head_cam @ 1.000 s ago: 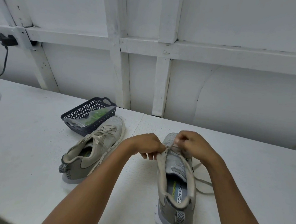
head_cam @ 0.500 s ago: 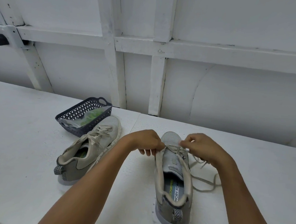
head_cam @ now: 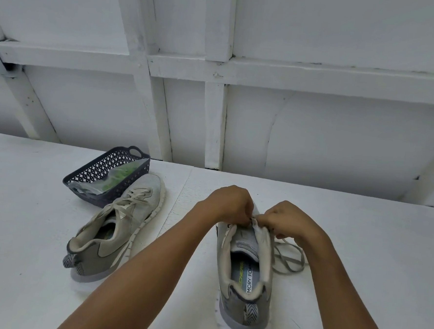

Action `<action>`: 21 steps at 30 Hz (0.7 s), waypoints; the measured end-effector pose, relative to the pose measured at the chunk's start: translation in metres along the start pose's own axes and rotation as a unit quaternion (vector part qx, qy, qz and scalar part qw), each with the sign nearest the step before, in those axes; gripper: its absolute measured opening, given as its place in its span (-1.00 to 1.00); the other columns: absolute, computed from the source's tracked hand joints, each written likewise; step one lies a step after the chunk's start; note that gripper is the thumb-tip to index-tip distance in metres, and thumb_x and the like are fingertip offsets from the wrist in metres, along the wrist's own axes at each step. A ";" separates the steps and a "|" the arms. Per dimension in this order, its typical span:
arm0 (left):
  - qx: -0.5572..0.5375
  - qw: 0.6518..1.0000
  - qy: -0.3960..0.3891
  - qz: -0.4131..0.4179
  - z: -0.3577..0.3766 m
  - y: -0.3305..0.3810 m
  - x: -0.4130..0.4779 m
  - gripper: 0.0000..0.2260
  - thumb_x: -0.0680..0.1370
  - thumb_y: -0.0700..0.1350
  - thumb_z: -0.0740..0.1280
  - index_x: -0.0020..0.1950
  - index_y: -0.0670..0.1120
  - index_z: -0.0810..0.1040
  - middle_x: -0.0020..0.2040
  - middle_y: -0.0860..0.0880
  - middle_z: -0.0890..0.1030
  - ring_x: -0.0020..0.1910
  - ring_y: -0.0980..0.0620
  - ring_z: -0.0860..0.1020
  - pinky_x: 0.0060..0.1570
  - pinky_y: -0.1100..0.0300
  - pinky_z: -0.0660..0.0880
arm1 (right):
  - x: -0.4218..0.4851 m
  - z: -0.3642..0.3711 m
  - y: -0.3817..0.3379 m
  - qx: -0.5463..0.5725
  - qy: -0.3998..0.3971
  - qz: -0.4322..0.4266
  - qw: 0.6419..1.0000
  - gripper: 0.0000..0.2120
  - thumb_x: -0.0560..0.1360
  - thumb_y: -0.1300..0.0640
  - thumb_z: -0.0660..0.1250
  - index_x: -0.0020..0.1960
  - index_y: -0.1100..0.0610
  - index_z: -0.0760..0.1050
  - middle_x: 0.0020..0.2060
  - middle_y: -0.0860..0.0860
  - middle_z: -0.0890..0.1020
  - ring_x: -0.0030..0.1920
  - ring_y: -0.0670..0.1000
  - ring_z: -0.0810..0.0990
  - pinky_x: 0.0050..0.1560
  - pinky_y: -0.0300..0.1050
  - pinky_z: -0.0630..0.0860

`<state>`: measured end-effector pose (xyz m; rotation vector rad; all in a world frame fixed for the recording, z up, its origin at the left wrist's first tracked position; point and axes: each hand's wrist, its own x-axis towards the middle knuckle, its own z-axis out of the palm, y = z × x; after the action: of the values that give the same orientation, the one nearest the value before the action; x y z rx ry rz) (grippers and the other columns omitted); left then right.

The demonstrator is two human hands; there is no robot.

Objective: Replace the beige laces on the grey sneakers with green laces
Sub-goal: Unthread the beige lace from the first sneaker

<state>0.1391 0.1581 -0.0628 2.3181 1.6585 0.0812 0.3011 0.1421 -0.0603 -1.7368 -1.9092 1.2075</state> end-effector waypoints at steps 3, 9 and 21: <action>-0.026 0.999 0.034 -0.010 0.001 -0.007 -0.002 -0.91 0.44 -0.07 0.42 -0.16 -0.06 0.68 -0.23 -0.01 0.64 -0.16 -0.05 0.59 -0.27 0.19 0.43 | 0.001 0.000 0.006 0.024 0.004 0.004 1.000 -0.52 0.40 0.19 0.37 -0.62 0.06 0.27 -0.60 -0.05 0.31 -0.50 -0.03 0.27 -0.37 -0.19 0.25; -0.091 0.961 0.197 -0.169 -0.001 -0.035 -0.013 -0.86 0.46 -0.10 0.35 -0.16 -0.18 0.56 -0.22 -0.05 0.56 -0.24 -0.03 0.47 -0.31 0.19 0.32 | 0.002 -0.002 0.009 0.047 -0.020 0.022 0.998 -0.57 0.43 0.23 0.37 -0.57 0.08 0.34 -0.62 -0.07 0.38 -0.58 -0.11 0.38 -0.37 -0.20 0.30; 0.006 0.998 -0.050 -0.021 -0.002 -0.002 -0.002 -0.86 0.47 -0.04 0.42 -0.01 -0.01 0.68 -0.05 0.01 0.68 -0.04 -0.02 0.57 -0.06 0.12 0.43 | 0.009 -0.001 -0.008 -0.042 -0.041 0.027 0.998 -0.58 0.39 0.24 0.35 -0.60 0.08 0.35 -0.65 -0.06 0.37 -0.57 -0.07 0.38 -0.33 -0.18 0.42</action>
<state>0.1357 0.1576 -0.0609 2.2550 1.6628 -0.0533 0.2942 0.1511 -0.0569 -1.8179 -2.0000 1.2519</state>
